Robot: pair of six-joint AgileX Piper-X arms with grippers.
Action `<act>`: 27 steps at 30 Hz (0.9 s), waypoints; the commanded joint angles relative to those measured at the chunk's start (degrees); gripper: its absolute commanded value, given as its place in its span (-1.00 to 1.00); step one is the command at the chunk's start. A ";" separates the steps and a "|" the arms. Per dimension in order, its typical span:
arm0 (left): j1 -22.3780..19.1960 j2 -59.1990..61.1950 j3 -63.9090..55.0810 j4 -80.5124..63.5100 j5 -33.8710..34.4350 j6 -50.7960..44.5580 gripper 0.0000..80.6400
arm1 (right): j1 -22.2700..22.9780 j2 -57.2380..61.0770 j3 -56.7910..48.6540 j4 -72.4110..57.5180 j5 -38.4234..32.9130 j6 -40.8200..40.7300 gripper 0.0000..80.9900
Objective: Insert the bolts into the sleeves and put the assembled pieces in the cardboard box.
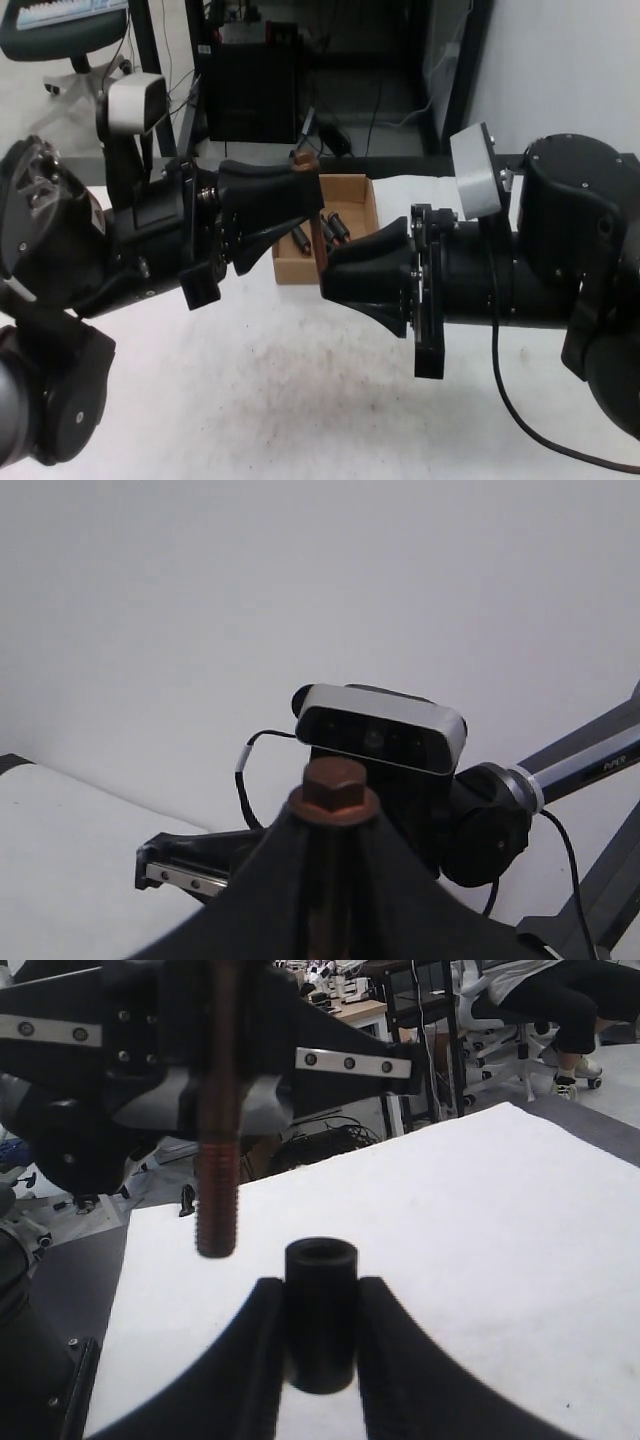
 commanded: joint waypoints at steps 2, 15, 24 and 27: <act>-0.11 -0.25 -0.43 -0.97 -0.70 0.74 -0.99 | 0.13 -0.50 -0.15 1.48 -0.65 0.21 -0.98; -0.11 -0.25 -0.43 -0.59 -1.62 7.28 -0.99 | 0.13 -0.50 -0.15 0.97 -3.84 0.21 -0.98; -0.11 -0.25 -0.43 1.75 -2.73 11.84 -0.99 | 0.13 -0.50 -0.15 -1.44 -4.72 -3.57 -0.98; -0.11 -0.25 -0.43 1.80 -2.74 11.84 -0.99 | 0.13 -0.50 -0.15 -2.53 -1.94 -11.41 -0.98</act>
